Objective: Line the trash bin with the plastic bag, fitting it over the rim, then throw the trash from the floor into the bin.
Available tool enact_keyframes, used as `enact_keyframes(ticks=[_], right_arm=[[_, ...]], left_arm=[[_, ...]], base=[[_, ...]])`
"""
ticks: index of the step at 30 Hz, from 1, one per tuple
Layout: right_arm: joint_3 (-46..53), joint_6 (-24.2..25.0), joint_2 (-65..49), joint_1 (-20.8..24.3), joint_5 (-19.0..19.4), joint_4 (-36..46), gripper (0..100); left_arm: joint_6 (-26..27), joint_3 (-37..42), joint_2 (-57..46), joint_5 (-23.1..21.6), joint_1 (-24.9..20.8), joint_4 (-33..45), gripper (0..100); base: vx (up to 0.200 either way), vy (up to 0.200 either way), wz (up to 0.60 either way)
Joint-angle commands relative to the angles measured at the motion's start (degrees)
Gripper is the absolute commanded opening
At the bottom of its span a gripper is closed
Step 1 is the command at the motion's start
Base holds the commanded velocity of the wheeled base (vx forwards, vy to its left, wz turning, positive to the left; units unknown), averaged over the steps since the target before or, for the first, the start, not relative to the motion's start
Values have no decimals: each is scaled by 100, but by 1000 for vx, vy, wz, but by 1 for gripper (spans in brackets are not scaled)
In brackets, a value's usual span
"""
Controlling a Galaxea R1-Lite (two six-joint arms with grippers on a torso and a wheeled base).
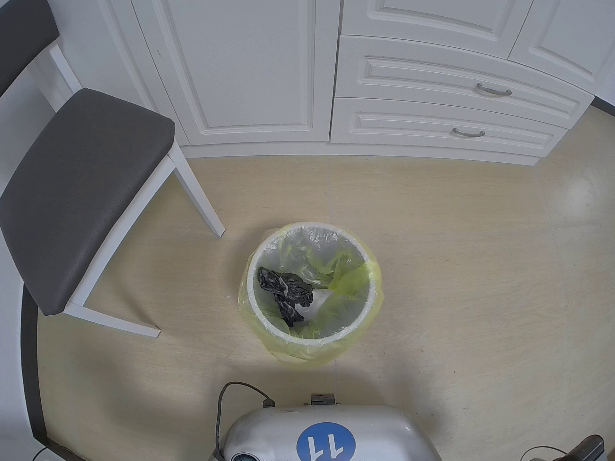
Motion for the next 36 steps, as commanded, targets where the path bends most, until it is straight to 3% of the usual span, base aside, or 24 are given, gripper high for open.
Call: enact_keyframes(ticks=[1,7,16,27,30,36], right_arm=[[106,-2,-286,-107,56,14,100],[317,-2,-541,-204,249,14,100],[422,-11,-664,-274,188,-47,100],[554,7,-664,-274,197,-311,100],[624,24,-664,-274,206,-320,100],[826,7,-664,-274,197,-786,100]], left_arm=[[0,-223,-82,23,3,82,100],[-8,-294,-257,40,3,144,100],[-8,-294,-609,-4,-32,486,100],[0,-144,-1541,23,-375,1462,100],[88,32,-2024,32,-674,1866,100],[290,559,-2472,111,-612,1840,100]], base=[[0,0,0],[0,0,0],[0,0,0],[0,0,0],[0,0,0],[0,0,0]])
